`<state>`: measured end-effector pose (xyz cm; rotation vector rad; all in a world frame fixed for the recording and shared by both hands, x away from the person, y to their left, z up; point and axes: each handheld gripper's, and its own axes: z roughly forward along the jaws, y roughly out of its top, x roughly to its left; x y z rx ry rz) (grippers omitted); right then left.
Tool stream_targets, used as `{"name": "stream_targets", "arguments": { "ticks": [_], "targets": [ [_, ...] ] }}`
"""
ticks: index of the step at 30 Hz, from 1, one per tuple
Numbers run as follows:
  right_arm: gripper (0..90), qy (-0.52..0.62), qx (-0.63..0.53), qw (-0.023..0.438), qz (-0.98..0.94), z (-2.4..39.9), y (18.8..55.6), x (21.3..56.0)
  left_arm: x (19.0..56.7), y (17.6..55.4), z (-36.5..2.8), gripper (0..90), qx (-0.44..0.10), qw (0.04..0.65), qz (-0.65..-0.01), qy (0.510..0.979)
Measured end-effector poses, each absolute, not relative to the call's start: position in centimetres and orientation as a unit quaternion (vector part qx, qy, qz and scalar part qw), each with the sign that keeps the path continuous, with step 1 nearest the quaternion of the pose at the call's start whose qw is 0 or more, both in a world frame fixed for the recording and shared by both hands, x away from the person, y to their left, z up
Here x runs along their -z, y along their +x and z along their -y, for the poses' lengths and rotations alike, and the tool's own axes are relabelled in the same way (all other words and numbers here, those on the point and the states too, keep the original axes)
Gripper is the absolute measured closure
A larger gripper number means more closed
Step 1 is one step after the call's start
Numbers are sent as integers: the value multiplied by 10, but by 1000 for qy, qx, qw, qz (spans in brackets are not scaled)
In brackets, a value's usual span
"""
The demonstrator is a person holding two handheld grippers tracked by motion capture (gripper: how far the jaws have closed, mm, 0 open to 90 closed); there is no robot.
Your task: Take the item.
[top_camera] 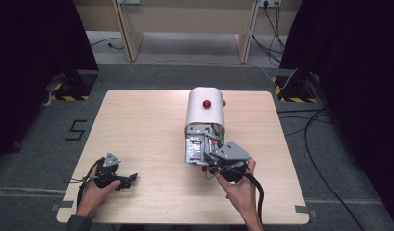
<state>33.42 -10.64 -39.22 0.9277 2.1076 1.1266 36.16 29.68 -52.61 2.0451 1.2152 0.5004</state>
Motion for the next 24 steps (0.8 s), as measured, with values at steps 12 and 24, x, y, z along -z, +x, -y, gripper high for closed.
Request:
{"name": "stream_targets", "arguments": {
  "ticks": [12, 24],
  "targets": [
    [634, 354, -408, 335, -772, 117, 335, 390, 526, 362, -297, 0, -193, 347, -468, 789],
    [805, 337, -411, 336, -778, 122, 336, 393, 526, 362, -297, 0, -193, 348, -469, 789]
  ]
}}
